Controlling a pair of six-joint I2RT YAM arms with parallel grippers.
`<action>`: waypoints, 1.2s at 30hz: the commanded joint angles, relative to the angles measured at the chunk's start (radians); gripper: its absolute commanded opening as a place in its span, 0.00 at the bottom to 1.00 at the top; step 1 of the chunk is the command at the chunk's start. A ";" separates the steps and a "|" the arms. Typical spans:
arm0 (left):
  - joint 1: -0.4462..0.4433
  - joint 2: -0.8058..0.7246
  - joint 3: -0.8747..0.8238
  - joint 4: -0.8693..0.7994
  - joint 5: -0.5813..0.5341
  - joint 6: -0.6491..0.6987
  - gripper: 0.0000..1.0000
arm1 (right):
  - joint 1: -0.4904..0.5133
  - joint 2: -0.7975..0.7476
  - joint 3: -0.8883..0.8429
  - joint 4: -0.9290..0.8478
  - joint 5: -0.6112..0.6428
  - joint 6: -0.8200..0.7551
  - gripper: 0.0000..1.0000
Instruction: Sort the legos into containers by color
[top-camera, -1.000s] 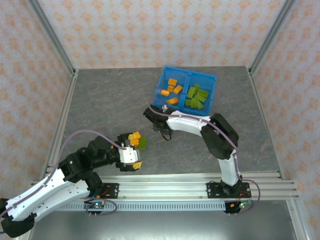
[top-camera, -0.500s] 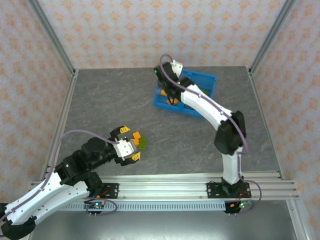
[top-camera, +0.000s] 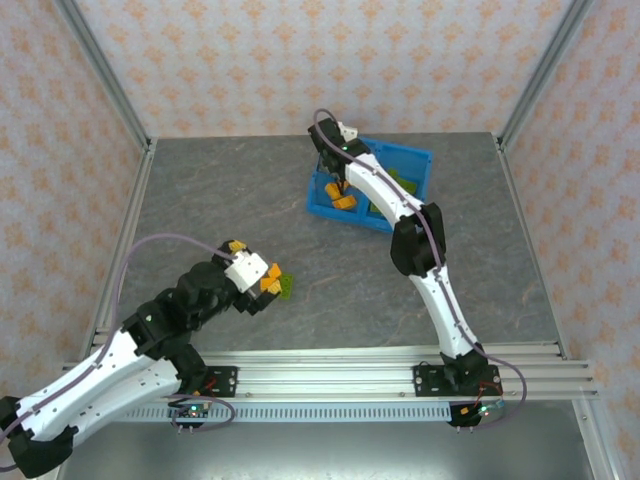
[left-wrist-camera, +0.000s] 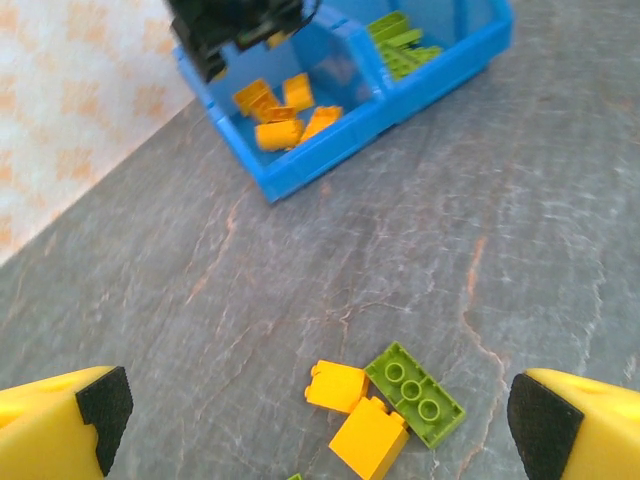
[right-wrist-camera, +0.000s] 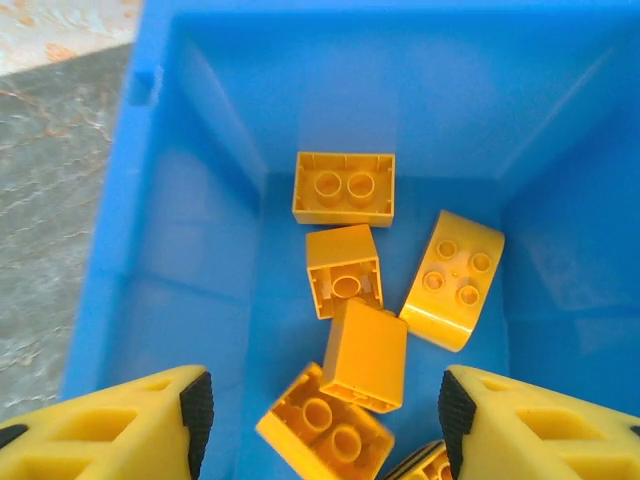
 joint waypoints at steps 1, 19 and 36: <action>0.046 0.070 0.097 -0.032 -0.074 -0.185 1.00 | 0.008 -0.197 -0.053 -0.047 0.022 -0.033 0.63; 0.067 0.607 0.310 -0.264 0.066 -1.035 0.73 | 0.129 -1.487 -1.497 0.453 -0.494 0.120 0.74; -0.004 1.126 0.497 -0.327 -0.098 -0.968 0.52 | 0.129 -1.524 -1.599 0.379 -0.468 0.185 0.74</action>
